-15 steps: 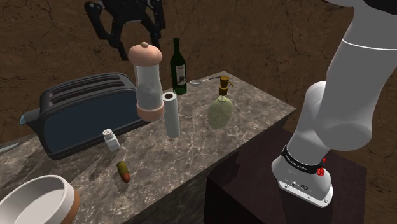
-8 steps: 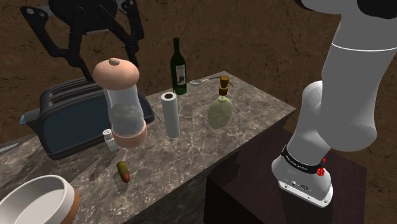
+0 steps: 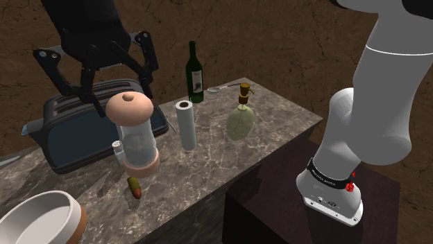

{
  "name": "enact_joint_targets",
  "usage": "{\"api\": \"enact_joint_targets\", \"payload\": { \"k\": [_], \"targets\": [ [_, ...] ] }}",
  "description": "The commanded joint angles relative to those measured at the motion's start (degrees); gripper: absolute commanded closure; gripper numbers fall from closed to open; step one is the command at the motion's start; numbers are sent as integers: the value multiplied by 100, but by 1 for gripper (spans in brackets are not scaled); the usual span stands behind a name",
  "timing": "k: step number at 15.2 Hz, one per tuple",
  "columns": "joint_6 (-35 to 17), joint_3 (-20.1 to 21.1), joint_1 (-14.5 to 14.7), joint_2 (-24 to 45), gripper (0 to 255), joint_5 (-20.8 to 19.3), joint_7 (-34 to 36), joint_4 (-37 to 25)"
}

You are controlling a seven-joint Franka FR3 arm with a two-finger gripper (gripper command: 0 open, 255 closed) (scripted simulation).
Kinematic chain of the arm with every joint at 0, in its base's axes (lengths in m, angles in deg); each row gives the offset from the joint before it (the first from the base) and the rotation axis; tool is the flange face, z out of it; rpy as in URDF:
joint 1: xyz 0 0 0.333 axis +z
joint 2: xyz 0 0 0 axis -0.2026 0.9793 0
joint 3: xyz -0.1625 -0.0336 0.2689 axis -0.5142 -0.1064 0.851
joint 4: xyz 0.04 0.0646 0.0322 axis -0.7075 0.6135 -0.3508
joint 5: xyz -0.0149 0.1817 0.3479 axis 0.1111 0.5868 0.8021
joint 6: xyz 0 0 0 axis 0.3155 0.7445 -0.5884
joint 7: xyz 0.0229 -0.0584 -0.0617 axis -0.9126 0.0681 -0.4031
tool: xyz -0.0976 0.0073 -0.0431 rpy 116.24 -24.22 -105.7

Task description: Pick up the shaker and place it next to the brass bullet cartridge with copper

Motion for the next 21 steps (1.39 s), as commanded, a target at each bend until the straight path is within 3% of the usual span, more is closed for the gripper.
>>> {"api": "enact_joint_targets", "payload": {
  "k": [1,21],
  "targets": [
    [-176,-13,-22,-74,255,22,-49,246],
    [-1752,-32,-53,-251,255,82,-275,2004]
  ]
}}
